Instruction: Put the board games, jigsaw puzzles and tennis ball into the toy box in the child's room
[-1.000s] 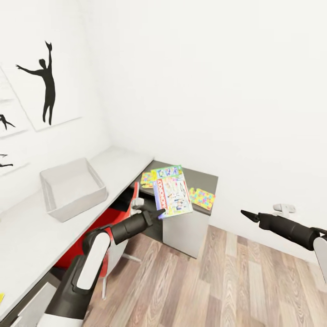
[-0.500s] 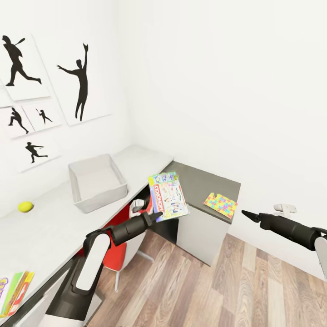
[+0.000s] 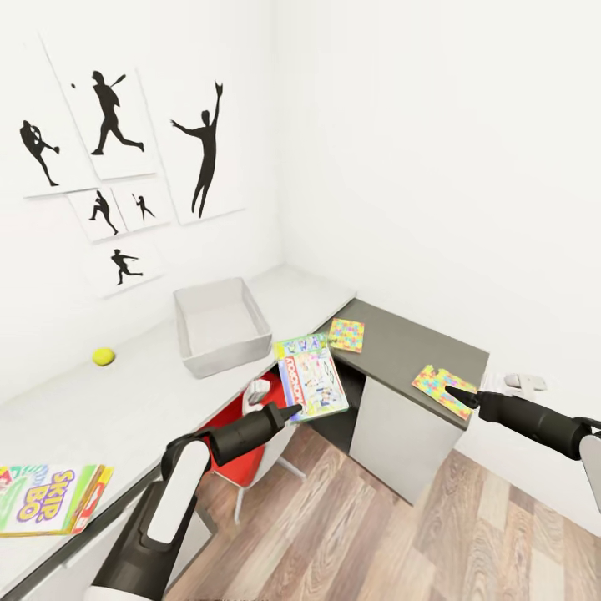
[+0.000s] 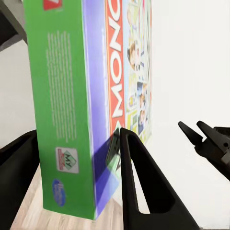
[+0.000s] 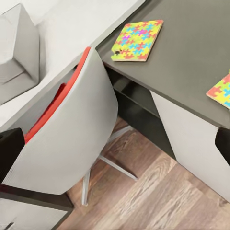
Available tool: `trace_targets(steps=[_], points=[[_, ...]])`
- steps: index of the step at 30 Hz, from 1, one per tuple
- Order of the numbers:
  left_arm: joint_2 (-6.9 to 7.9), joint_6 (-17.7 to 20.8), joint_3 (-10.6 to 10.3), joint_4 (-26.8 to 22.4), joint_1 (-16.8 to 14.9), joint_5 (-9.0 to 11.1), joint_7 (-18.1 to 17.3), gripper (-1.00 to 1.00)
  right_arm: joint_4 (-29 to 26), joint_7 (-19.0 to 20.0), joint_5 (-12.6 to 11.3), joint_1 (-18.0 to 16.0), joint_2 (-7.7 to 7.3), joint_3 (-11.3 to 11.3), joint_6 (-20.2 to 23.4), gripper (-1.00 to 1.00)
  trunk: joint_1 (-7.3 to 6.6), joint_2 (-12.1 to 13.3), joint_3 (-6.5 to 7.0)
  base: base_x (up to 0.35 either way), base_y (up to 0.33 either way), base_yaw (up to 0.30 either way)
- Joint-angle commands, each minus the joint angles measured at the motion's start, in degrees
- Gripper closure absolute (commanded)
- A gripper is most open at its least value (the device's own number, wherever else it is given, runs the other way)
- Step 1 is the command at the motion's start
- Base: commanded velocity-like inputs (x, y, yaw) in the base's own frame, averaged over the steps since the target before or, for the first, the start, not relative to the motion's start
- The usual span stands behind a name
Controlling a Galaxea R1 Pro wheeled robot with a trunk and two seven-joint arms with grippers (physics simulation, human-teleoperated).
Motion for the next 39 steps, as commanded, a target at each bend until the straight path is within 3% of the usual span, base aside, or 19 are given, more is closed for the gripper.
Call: trace_targets(steps=[1,5,15,23,33,39], points=[[-0.05,0.29,0.05,0.02,-0.02,0.27,-0.17,1.00,-0.04,0.30,0.10,-0.05,-0.01,-0.10,0.33,-1.00,0.03,-0.12,-0.11,0.000,0.000,0.295],[-0.10,0.25,-0.18,-0.23,0.06,0.15,-0.14,1.00,-0.04,0.30,0.10,-0.05,-0.02,-0.10,0.33,-1.00,0.03,-0.12,-0.11,0.000,0.000,0.295],[-0.05,0.21,-3.34,-0.49,-0.20,-0.09,-0.04,1.00,-0.04,0.30,0.10,-0.05,-0.02,-0.11,0.36,-1.00,0.03,-0.12,-0.11,0.000,0.000,0.295],[-0.05,0.22,-3.96,-0.63,-0.32,0.23,-0.08,1.00,-0.04,0.30,0.10,-0.05,-0.02,-0.11,0.37,-1.00,0.03,-0.12,-0.11,0.000,0.000,0.277],[-0.03,0.12,-4.34,-0.96,-0.35,0.30,-0.31,1.00,-0.04,0.30,0.10,0.02,-0.02,-0.11,0.42,-1.00,0.03,-0.12,-0.11,0.000,0.000,0.086],[0.21,-1.30,-6.39,-0.99,-0.35,0.19,-1.18,1.00,-0.04,0.37,0.04,0.03,-0.02,-0.11,0.57,-1.00,0.03,-0.12,-0.11,0.095,-0.088,0.012]])
